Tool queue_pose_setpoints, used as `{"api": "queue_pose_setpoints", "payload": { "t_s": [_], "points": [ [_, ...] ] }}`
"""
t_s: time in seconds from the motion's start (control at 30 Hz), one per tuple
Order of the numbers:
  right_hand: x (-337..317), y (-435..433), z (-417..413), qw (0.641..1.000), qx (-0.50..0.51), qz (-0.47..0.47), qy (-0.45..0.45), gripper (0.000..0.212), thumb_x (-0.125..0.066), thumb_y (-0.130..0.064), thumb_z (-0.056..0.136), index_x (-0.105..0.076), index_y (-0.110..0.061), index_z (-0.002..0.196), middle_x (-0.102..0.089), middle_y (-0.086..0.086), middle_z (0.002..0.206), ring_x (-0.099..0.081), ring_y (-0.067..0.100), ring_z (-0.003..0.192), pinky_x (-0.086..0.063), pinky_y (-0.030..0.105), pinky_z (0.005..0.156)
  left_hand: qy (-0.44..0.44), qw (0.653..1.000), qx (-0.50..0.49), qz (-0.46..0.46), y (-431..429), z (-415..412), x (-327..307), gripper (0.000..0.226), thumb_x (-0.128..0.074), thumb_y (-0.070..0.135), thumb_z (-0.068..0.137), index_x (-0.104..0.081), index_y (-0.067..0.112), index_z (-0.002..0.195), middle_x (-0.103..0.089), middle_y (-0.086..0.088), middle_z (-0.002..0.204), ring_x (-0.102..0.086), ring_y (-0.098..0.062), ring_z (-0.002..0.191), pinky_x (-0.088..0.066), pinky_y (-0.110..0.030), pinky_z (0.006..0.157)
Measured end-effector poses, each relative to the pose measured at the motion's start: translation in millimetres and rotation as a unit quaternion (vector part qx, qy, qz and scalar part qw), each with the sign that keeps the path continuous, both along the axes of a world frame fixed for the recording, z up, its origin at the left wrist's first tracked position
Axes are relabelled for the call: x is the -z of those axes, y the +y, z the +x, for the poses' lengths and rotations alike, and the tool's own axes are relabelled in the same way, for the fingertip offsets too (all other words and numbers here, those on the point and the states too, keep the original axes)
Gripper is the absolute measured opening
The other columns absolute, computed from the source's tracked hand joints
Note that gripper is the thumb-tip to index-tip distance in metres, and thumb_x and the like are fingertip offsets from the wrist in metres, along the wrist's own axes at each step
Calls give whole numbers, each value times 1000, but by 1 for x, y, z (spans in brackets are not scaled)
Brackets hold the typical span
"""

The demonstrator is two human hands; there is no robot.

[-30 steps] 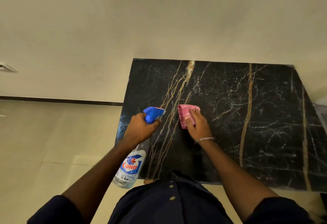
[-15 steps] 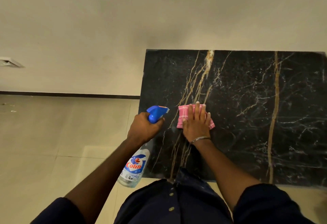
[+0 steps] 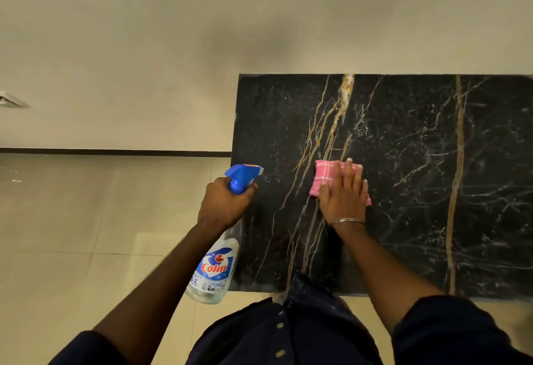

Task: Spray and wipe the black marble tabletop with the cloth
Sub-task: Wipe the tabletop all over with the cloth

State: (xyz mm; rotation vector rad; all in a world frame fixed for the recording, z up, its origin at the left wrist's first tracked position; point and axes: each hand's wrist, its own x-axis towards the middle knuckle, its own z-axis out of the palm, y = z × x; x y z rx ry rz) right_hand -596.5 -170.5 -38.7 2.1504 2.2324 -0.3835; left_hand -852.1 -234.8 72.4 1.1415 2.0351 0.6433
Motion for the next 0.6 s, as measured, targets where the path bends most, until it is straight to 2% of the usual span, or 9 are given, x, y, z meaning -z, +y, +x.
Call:
{"api": "queue_pose_setpoints", "payload": {
  "t_s": [0.1,0.17,0.33,0.47,0.53,0.6],
  "points": [
    [0,31,-14,998,57,-8,2,77,-24,-56,92,-12,-14,156,-5,18,163,-3,41,149,-11,60,118,-6,1000,-11,13,-4,-9,-1,24,-67,35,87,-60,13,89,-58,-1,66,-56,-13,59,-44,-21,58],
    [0,46,-35,998,51,-19,8,78,-29,-56,94,-8,-15,157,-1,18,163,2,41,149,-7,60,118,-7,1000,-22,18,-11,-14,0,24,-67,36,87,-60,13,88,-58,-1,64,-55,-12,57,-43,-20,58],
    [-1,34,-105,997,-77,-9,14,78,-23,-58,94,-1,-18,157,1,16,163,2,41,149,-7,59,119,-1,999,-51,3,-24,-22,6,27,-67,38,87,-61,12,83,-56,1,59,-54,-10,53,-40,-18,55],
    [-2,-14,-160,976,-214,-15,41,74,-26,-56,93,-13,-20,155,-9,15,163,-6,38,149,-12,59,118,12,998,-61,2,-23,-26,4,29,-67,39,86,-59,13,76,-53,3,55,-51,-8,48,-37,-16,52],
    [-2,-42,-171,964,-261,-10,51,69,-29,-52,93,-21,-17,152,-15,14,161,-9,37,149,-16,59,116,13,998,-69,4,-20,-29,3,31,-67,41,87,-59,12,78,-53,3,55,-52,-8,49,-38,-16,53],
    [-2,-72,-171,951,-301,-7,68,68,-33,-50,95,-21,-15,152,-17,13,160,-9,36,149,-17,59,115,12,997,-82,2,-18,-31,4,30,-67,38,87,-60,10,83,-54,2,58,-52,-10,51,-38,-18,55]
  ]
}}
